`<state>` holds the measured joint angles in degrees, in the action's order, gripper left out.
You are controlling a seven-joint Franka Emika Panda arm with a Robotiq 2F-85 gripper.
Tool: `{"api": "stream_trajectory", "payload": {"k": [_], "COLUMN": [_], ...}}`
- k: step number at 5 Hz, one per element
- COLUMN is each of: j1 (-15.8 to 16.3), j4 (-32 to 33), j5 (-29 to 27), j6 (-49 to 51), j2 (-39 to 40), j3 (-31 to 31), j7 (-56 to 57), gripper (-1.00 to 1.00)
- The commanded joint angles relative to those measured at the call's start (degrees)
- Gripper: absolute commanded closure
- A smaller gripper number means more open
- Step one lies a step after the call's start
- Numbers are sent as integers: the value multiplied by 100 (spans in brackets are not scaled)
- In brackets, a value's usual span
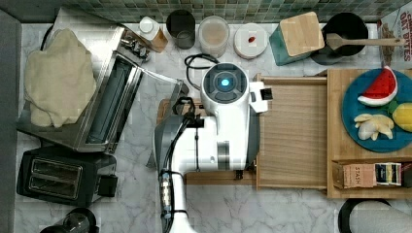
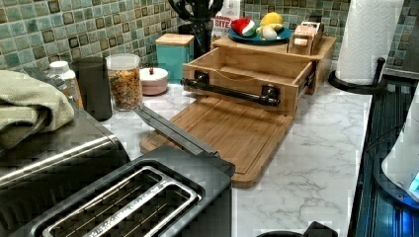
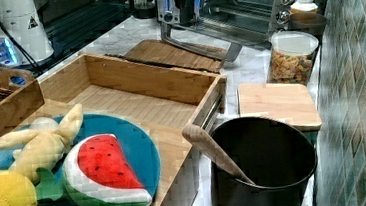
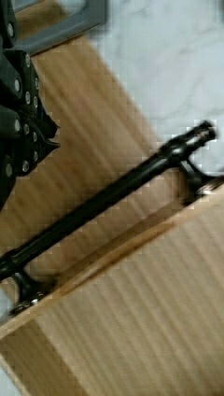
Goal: Close the drawer.
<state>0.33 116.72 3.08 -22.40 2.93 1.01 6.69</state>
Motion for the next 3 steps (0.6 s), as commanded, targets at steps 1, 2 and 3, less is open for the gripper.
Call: {"api": "stream_trajectory", "payload": {"k": [1,2,3], "j1": [208,118,-14], "j4": [808,958,1269], "j5": [254,342,306], "j6": [-1105,-1519,-2037], "j2": [9,187,265], "j3": [239,129,179], "j7": [1777,2272,2312], "gripper": [100,100,100]}}
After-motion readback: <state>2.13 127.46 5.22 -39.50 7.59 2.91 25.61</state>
